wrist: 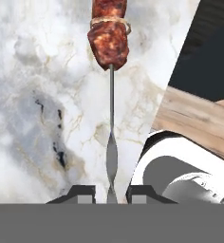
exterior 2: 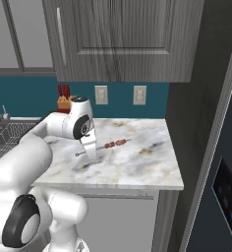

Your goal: Store the kebab skewer in the freezer for long-term storage. Close the freezer door after placing the cooked food.

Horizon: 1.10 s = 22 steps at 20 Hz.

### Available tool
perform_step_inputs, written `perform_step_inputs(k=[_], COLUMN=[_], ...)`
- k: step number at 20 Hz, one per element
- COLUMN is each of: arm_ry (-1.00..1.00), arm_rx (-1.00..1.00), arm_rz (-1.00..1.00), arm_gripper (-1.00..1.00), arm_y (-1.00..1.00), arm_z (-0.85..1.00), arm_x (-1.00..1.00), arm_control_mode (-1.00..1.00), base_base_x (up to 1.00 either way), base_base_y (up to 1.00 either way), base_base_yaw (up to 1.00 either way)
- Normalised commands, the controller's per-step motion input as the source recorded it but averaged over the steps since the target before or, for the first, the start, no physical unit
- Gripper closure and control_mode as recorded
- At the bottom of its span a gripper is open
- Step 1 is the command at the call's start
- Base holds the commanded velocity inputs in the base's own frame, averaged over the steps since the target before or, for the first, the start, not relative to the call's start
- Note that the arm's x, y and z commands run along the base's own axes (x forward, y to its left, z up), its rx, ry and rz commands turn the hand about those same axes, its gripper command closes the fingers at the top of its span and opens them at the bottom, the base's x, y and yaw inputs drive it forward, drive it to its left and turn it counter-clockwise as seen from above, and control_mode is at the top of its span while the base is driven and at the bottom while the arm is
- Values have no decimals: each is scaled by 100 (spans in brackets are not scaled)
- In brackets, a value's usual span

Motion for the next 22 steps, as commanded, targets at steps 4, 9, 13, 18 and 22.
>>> perform_step_inputs(k=[4,9,13,18,22], arm_ry=[0,-3,-7,-3,-4], arm_rx=[-1,-8,-13,-12,-11], arm_rz=[-11,-7,-5,-2,-1], arm_gripper=[100,100,100,100,100], arm_y=[6,4,2,12,26], arm_z=[24,23,22,30,41], arm_x=[-43,-44,-41,-37,-38], arm_control_mode=[-100,-100,-100,-100,-100], base_base_x=[0,0,0,0,0], base_base_y=[0,0,0,0,0], base_base_yaw=[0,0,0,0,0])
